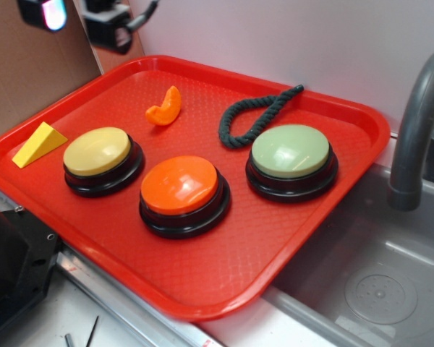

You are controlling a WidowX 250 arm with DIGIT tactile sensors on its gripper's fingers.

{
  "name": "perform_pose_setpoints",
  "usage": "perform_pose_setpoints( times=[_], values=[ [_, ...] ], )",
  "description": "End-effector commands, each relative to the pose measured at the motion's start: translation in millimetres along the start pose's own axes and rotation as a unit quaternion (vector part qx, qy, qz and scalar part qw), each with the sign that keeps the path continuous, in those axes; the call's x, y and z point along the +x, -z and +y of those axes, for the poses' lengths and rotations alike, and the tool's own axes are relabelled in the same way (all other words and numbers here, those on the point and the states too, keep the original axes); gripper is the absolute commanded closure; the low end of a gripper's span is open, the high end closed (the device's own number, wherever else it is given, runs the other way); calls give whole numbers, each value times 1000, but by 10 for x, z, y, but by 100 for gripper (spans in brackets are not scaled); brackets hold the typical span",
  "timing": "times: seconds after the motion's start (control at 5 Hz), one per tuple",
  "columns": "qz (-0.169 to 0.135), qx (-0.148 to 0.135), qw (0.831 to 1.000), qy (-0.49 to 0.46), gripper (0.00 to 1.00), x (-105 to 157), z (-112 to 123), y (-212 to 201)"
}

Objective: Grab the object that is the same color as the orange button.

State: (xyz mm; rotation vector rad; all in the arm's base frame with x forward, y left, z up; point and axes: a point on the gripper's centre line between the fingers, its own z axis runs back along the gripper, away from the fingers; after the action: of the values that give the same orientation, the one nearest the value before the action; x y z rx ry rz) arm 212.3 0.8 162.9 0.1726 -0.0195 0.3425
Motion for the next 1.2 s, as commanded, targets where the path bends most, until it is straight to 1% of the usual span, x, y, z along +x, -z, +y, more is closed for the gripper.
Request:
perform_pose_setpoints(
  times=[0.0, 0.2, 0.8, 1.0],
  values=[
    [-68, -76, 995, -8, 0, 335, -21, 629],
    [-69, -102, 992, 23, 0, 396, -11, 971],
    [-69, -102, 992, 23, 0, 396, -11, 971],
    [-46, -127, 991, -18, 0, 492, 42, 1181]
  ],
)
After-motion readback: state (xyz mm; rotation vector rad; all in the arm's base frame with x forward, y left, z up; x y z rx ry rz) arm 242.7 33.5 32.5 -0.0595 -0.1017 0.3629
